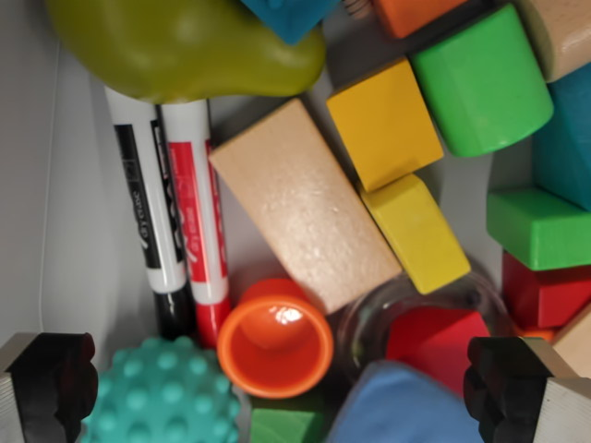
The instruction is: Pick an object from the bin
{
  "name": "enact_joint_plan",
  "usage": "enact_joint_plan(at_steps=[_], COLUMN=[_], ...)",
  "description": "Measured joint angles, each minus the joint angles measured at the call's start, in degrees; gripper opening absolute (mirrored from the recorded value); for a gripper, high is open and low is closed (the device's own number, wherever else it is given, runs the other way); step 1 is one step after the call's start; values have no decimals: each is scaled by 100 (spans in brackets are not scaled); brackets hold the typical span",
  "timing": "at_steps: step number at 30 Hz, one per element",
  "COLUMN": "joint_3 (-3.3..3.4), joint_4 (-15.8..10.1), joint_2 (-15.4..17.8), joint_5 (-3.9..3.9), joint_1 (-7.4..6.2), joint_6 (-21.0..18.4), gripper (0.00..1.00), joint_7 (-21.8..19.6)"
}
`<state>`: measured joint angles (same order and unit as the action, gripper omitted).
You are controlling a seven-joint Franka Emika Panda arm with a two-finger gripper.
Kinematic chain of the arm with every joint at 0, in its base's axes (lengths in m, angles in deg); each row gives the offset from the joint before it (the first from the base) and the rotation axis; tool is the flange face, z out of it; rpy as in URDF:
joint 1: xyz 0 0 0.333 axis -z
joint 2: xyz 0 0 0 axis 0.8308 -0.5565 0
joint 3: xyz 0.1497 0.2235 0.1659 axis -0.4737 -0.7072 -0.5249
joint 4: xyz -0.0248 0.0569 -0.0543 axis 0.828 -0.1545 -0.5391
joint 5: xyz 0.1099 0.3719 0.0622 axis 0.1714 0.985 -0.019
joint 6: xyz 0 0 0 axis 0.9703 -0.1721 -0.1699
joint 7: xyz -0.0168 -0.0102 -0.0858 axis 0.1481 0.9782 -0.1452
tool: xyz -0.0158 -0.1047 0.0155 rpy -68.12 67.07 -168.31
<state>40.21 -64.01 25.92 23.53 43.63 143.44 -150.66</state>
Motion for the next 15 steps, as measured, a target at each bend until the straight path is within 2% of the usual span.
enact_joint_plan(at_steps=[15], joint_3=[0], joint_4=[77], joint_2=[-704], joint_5=[3], joint_1=[9], joint_6=[606], gripper=[100], joint_7=[-12])
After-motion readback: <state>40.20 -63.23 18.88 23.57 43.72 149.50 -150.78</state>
